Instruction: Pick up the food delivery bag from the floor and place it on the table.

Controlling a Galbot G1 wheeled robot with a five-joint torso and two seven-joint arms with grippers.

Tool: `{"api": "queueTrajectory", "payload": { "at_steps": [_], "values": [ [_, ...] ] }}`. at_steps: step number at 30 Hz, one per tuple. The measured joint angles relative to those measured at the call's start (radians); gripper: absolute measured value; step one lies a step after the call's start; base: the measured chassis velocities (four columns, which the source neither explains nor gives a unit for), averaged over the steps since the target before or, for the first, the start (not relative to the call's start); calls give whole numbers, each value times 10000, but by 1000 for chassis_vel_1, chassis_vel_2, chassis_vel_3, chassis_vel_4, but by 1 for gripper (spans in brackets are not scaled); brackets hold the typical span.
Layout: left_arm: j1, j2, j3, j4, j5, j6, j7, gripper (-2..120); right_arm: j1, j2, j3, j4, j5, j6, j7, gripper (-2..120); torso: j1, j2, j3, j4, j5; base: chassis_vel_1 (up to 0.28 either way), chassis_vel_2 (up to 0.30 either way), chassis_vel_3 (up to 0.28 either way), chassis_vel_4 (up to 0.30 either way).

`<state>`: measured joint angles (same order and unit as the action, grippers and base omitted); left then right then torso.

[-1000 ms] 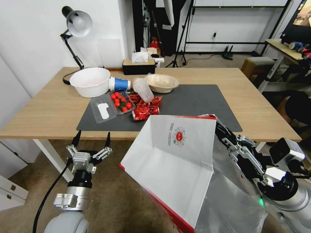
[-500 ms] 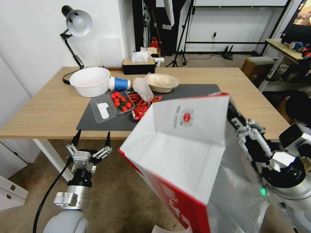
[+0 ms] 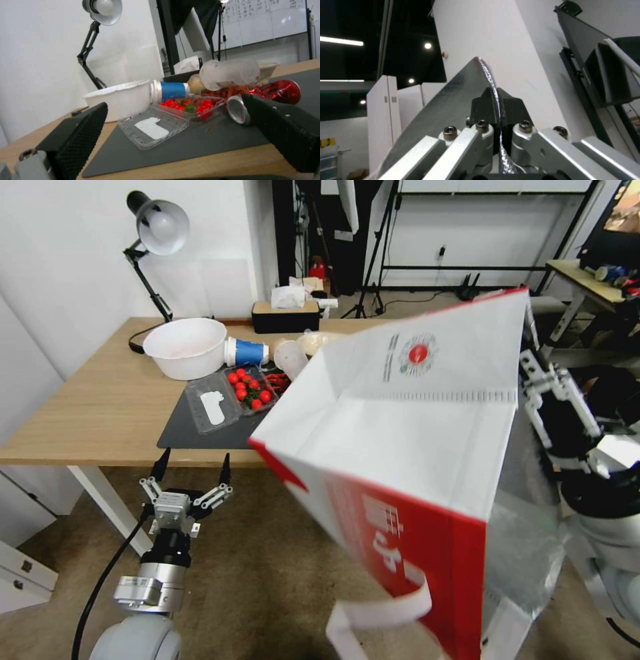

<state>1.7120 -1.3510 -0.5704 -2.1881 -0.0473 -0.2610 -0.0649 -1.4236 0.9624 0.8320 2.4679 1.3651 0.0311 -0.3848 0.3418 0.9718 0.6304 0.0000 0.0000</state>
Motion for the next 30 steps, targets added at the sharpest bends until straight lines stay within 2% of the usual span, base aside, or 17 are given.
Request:
{"api": "queueTrajectory", "payload": {
  "at_steps": [9, 17, 27, 30],
  "values": [
    [-49, -93, 18, 37, 37, -2, 1, 100, 1055, -574, -221, -233, 186, 35, 1078, 0, -2, -9, -4, 1, -1, 0, 0, 0, 0],
    [-86, -141, 64, 158, 86, 11, 1, 100, 2156, -991, -587, -480, 257, 71, 3259, 0, -4, -15, -7, -1, 1, 0, 0, 0, 0],
    [-102, -170, 123, 196, 136, 21, 12, 100, 3235, -1206, -898, -986, 571, 116, 4535, 0, -7, -18, -10, 0, -1, 0, 0, 0, 0],
    [-74, -221, 173, 168, 170, 25, 9, 100, 3712, -1154, -1269, -1380, 627, 123, 5077, 0, -8, -19, -11, 0, -1, 0, 0, 0, 0]
  ]
}}
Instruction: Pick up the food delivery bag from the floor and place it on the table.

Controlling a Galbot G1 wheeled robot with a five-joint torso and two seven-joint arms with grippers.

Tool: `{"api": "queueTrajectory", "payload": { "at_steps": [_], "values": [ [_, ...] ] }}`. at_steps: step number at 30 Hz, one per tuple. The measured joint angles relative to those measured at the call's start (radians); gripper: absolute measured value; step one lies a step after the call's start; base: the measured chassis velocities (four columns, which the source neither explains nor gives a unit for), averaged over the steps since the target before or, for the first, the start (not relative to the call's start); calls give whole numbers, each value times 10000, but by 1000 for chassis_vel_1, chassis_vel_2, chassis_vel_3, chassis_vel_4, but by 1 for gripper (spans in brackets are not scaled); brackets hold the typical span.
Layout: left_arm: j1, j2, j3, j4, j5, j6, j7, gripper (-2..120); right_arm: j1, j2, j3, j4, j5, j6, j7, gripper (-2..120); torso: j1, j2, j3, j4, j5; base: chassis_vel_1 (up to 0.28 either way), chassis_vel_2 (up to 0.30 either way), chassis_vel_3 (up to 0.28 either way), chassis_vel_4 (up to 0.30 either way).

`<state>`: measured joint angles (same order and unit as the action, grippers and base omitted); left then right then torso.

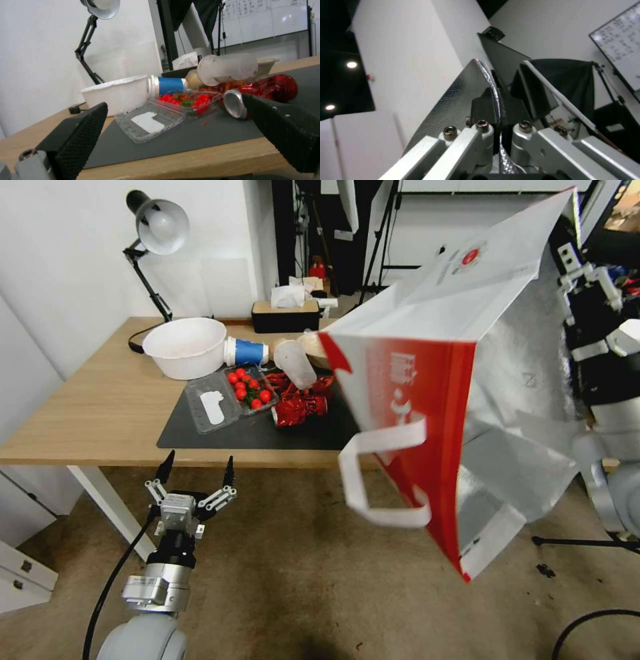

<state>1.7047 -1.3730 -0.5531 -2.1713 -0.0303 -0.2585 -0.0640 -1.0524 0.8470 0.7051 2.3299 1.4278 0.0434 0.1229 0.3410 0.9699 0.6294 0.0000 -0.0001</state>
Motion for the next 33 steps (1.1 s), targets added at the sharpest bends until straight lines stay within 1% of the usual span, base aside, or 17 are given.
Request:
{"api": "queueTrajectory", "payload": {
  "at_steps": [1, 4, 5, 7, 8, 11, 12, 14, 15, 17, 23, 33],
  "values": [
    [0, 0, 0, 0, 0, 0, 0, 100, 0, 0, 0, 0, 0, 0, 0, 0, 0, 0, 0, 0, 0, 0, 0, 0, 0],
    [13, -22, 8, -16, 41, 0, -1, 100, 422, 157, -468, -430, -40, 112, 412, 0, 0, -1, 0, 1, 2, 0, 0, 0, 0],
    [13, -22, 8, -16, 41, 0, -1, 100, 422, 157, -468, -430, -40, 112, 412, 0, 0, -1, 0, 1, 2, 0, 0, 0, 0],
    [21, -50, 17, -18, 80, 0, -1, 100, 833, 292, -829, -700, -4, 278, 830, 0, -1, -2, -1, -1, 2, 0, 0, 0, 0],
    [21, -50, 17, -18, 80, 0, -1, 100, 833, 292, -829, -700, -4, 278, 830, 0, -1, -2, -1, -1, 2, 0, 0, 0, 0],
    [52, -111, 36, -16, 157, -9, 1, 100, 1473, 639, -1283, -1098, 76, 463, 1583, 0, -1, -2, -1, 0, -1, 0, 0, 0, 0],
    [52, -111, 36, -16, 157, -9, 1, 100, 1473, 639, -1283, -1098, 76, 463, 1583, 0, -1, -2, -1, 0, -1, 0, 0, 0, 0],
    [77, -127, 31, -16, 192, -21, 2, 100, 1792, 922, -1553, -1357, 32, 513, 2276, 0, -1, -2, -1, 1, -1, 0, 0, 0, 0],
    [77, -127, 31, -16, 192, -21, 2, 100, 1792, 922, -1553, -1357, 32, 513, 2276, 0, -1, -2, -1, 1, -1, 0, 0, 0, 0],
    [90, -126, -2, -23, 194, -28, 2, 100, 1919, 1137, -1717, -1587, -143, 543, 2737, 0, -1, -3, -1, 1, 1, 0, 0, 0, 0],
    [113, -112, -45, -34, 192, -43, 3, 100, 1877, 1255, -1762, -1933, -467, 563, 2886, 0, -1, -3, -2, -1, 1, 0, 0, 0, 0],
    [79, -101, 32, 8, 200, -57, 16, 100, 1796, 1071, -1487, -2397, -569, 542, 2689, 0, -2, -3, -3, 0, 0, 0, 0, 0, 0]
  ]
}}
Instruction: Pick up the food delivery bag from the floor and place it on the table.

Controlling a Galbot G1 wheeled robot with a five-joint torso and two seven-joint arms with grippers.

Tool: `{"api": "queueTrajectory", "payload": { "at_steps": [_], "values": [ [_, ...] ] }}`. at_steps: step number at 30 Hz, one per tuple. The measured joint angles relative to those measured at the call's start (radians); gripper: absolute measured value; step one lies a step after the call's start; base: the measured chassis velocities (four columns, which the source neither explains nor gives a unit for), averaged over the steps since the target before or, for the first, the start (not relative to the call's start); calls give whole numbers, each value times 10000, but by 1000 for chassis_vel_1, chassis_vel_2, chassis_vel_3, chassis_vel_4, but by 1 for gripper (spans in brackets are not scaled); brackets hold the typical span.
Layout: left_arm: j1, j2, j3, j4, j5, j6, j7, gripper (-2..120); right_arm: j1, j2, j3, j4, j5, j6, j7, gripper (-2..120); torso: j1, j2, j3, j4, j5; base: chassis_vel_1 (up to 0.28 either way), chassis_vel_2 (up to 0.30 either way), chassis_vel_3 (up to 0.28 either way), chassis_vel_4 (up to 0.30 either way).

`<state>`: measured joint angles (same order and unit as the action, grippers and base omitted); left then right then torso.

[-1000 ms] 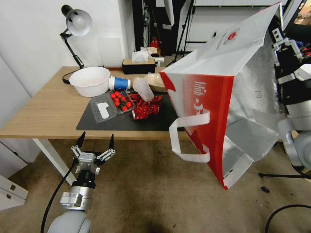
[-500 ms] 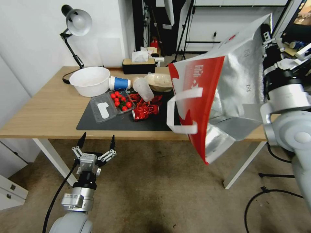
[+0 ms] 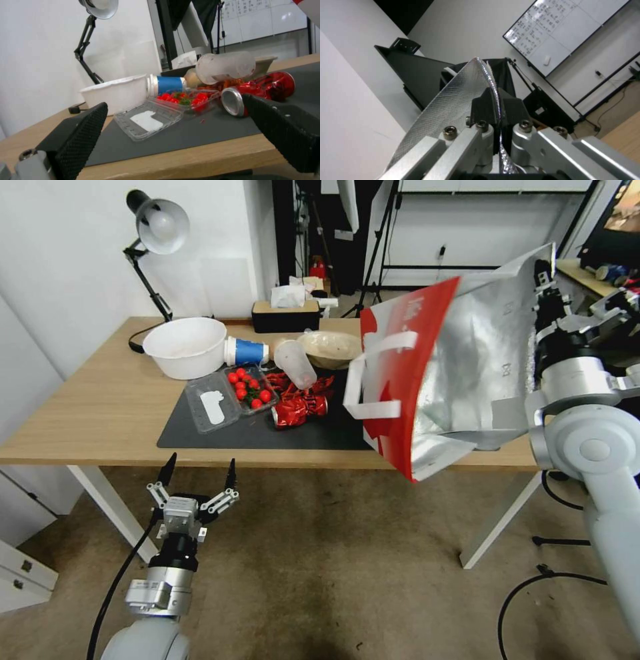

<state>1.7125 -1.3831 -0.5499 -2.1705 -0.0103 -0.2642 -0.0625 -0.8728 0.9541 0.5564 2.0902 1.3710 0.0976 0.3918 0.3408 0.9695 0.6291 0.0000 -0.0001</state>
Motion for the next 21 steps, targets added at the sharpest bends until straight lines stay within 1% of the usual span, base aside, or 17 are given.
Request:
{"api": "queueTrajectory", "payload": {
  "at_steps": [5, 12, 21],
  "values": [
    [-9, 51, 2, 12, 0, -10, 6, 100, -73, -5, 94, -79, -69, -12, 35, 0, 0, -1, 0, -1, 1, 0, 0, 0, 0],
    [-28, 85, 18, 29, -3, -28, 22, 100, 414, -72, 1, -161, -33, -247, 893, 0, 0, -1, 0, 0, 1, 0, 0, 0, 0],
    [-14, 91, 28, 76, 9, -151, 45, 100, 636, -122, -141, -427, -193, -474, 1157, 0, 0, -1, 0, -1, 0, 0, 0, 0, 0]
  ]
}}
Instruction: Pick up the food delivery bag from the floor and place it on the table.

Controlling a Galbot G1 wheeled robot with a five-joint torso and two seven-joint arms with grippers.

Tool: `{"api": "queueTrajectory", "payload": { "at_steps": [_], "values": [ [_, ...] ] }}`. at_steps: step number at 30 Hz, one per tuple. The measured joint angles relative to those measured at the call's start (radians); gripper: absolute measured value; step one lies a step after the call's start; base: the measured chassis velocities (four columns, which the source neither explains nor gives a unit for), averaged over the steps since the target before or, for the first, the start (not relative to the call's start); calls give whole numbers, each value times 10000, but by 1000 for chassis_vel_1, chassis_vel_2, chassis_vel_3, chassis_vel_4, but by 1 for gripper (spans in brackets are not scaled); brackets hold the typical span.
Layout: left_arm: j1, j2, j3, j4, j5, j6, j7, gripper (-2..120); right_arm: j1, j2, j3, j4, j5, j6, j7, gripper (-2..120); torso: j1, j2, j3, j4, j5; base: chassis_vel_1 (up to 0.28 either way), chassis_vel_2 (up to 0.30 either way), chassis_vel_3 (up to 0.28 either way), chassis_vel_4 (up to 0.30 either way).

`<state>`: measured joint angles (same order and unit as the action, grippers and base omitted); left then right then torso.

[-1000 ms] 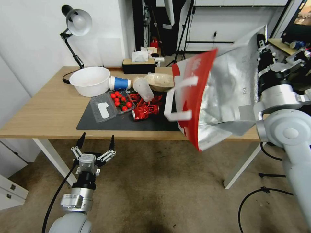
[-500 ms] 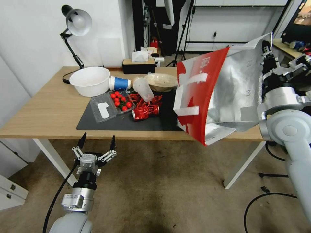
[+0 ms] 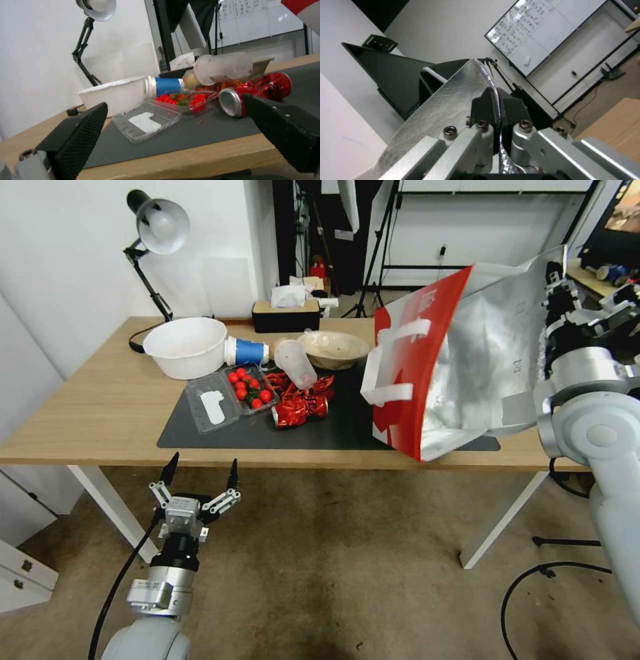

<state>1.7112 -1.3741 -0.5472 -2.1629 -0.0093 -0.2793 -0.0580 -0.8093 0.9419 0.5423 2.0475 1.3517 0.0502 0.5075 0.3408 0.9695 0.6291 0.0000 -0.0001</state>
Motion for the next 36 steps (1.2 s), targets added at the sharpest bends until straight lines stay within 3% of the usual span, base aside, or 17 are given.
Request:
{"api": "queueTrajectory", "payload": {
  "at_steps": [7, 10, 18, 20, 24, 26, 33, 36],
  "values": [
    [1, 21, 8, 1, 7, -3, 6, 100, 161, -7, -101, -268, -22, -294, -34, 4, 1, 0, 0, 0, 1, 0, 0, 0, 0],
    [9, 41, -13, 0, 7, -3, 7, 100, 305, -26, -179, -389, -24, -361, -119, 18, 0, -1, 0, 0, 1, 0, 0, 0, 0],
    [-8, 37, 4, 15, 6, -3, 9, 100, 432, -134, -197, -507, -26, -391, -278, 43, 0, -1, 0, 1, 1, 0, 0, 0, 0],
    [-26, 35, 19, 54, 5, -2, 11, 100, 348, -158, -161, -507, -33, -420, -422, 55, 0, -1, 0, 0, 1, 0, 0, 0, 0],
    [-38, 34, 32, 76, 4, -1, 11, 100, 261, -171, -120, -504, -46, -436, -579, 65, 1, -1, 0, 0, 1, 0, 0, 0, 0],
    [-53, 35, 37, 99, 1, -1, 11, 100, 145, -171, -84, -485, -74, -452, -774, 77, 0, -1, 0, 0, 1, 0, 0, 0, 0],
    [-77, 67, 60, 161, -40, -3, 0, 100, -122, -119, -27, -376, -221, -477, -1014, 98, 0, -1, 0, 0, 0, 0, 0, 0, 0],
    [-77, 73, 94, 177, -76, -11, -13, 100, -267, -118, 36, -320, -288, -477, -1096, 100, 0, -1, 0, 1, 0, 0, 0, 0, 0]
  ]
}}
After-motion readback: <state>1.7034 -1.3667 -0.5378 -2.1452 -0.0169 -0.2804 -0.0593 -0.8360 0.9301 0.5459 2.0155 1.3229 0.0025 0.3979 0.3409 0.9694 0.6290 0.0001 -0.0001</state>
